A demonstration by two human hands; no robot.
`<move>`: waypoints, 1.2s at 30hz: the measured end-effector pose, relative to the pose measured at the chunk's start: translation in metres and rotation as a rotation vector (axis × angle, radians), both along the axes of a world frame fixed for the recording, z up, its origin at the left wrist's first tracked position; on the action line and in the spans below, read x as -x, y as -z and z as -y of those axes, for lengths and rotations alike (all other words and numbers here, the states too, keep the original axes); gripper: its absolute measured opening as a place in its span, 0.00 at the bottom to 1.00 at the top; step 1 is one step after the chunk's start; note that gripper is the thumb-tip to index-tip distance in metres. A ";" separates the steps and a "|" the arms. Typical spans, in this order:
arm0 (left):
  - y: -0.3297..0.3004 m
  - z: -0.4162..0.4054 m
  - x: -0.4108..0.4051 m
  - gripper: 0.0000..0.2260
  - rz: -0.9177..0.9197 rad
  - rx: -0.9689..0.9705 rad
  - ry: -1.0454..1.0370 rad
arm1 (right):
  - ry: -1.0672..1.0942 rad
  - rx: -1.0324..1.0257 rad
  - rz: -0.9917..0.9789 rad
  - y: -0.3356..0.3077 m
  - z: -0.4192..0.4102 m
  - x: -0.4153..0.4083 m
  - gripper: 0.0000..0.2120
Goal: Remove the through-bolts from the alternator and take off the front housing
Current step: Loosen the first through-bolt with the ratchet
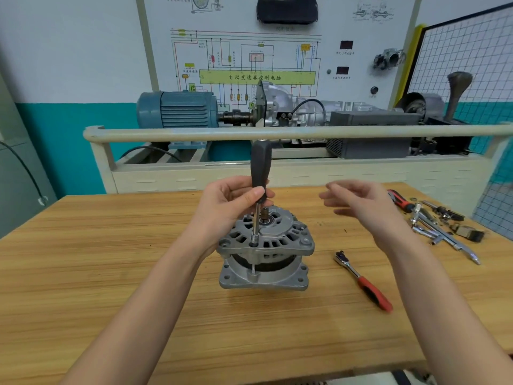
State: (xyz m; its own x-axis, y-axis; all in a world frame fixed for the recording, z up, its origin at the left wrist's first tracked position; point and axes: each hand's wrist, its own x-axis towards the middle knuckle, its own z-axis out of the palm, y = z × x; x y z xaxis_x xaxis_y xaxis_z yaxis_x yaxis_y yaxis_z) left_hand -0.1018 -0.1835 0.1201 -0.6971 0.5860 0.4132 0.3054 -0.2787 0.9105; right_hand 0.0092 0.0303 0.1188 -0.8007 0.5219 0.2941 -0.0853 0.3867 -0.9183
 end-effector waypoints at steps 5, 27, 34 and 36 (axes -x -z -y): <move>0.001 -0.006 -0.011 0.07 -0.040 0.009 -0.055 | 0.198 -0.236 0.507 0.068 -0.037 0.002 0.09; -0.018 -0.018 -0.013 0.04 -0.093 0.002 -0.160 | -0.160 0.328 -0.086 0.000 -0.002 0.012 0.14; -0.033 -0.024 -0.009 0.07 -0.151 0.015 -0.207 | -0.615 0.358 0.039 -0.086 0.043 0.022 0.13; -0.034 -0.027 -0.010 0.10 -0.121 -0.018 -0.189 | -0.681 0.337 0.066 -0.100 0.049 0.029 0.12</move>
